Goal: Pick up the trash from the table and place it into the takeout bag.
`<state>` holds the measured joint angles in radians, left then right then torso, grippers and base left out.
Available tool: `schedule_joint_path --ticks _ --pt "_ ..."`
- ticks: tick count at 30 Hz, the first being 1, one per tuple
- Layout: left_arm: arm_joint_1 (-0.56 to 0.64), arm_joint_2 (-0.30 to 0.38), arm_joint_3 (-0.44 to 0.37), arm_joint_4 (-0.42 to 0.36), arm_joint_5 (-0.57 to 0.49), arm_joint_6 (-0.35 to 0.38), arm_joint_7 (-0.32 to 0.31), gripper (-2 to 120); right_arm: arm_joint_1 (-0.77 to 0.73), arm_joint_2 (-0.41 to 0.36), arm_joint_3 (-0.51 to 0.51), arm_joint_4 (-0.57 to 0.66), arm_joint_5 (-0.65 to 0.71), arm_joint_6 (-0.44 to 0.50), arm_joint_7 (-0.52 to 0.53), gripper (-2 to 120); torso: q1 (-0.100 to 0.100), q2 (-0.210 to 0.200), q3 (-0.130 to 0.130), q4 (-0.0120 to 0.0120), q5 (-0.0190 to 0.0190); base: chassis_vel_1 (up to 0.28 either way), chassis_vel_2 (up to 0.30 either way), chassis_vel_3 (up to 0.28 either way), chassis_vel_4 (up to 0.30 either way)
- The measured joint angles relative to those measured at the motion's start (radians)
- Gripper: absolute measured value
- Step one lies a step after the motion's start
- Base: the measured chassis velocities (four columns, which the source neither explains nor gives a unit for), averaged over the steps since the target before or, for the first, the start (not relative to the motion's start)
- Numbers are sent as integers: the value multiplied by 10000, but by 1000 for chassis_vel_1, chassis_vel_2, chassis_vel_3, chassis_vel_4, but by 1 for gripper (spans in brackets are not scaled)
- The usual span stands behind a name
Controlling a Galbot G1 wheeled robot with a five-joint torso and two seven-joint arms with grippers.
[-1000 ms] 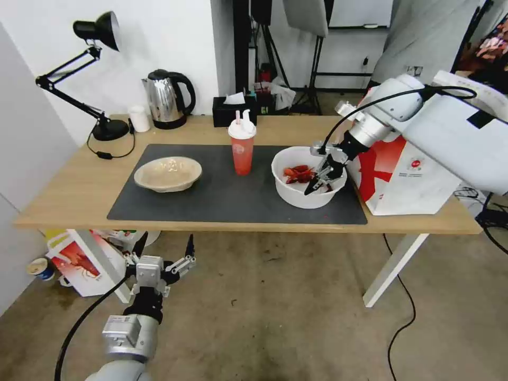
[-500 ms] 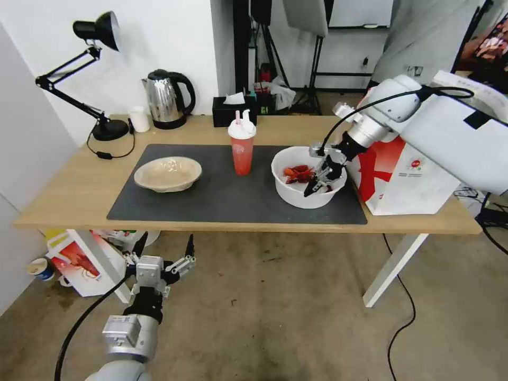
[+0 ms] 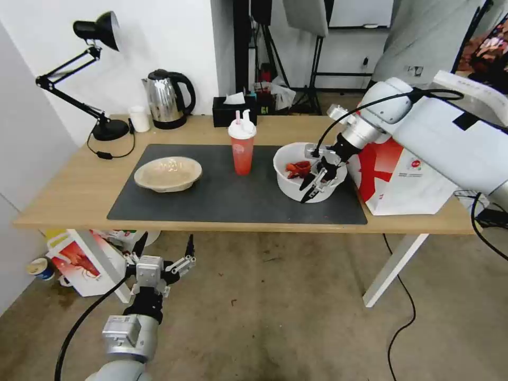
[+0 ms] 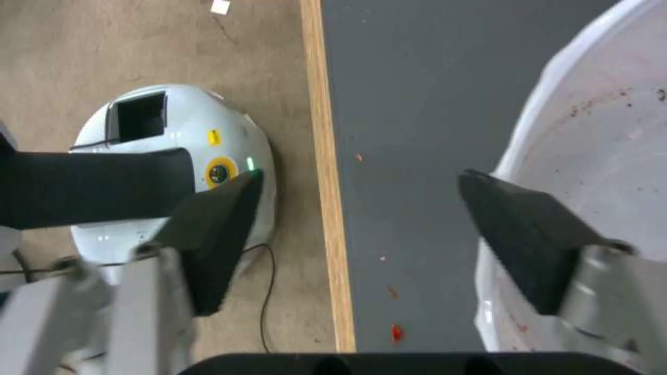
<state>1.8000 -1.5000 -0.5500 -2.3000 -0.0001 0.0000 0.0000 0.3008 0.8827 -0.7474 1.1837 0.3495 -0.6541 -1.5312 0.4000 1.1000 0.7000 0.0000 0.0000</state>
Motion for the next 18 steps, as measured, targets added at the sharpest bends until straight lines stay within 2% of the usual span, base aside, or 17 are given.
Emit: schedule_joint_path --ticks 2,5,7,18 --pt "0 0 0 0 0 0 0 100 -6 -10 5 -6 -6 12 1 86 -1 0 0 0 0 0 0 0 0" --pt "0 0 0 0 0 0 0 100 -19 -13 8 -7 -9 17 1 91 0 0 0 0 0 0 0 0 0" --pt "0 0 0 0 0 0 0 100 -56 -7 19 -30 -30 22 3 99 0 0 0 0 0 0 0 0 0" --pt "0 0 0 0 0 0 0 100 81 89 160 -52 165 35 6 100 0 0 0 0 0 0 0 0 0"
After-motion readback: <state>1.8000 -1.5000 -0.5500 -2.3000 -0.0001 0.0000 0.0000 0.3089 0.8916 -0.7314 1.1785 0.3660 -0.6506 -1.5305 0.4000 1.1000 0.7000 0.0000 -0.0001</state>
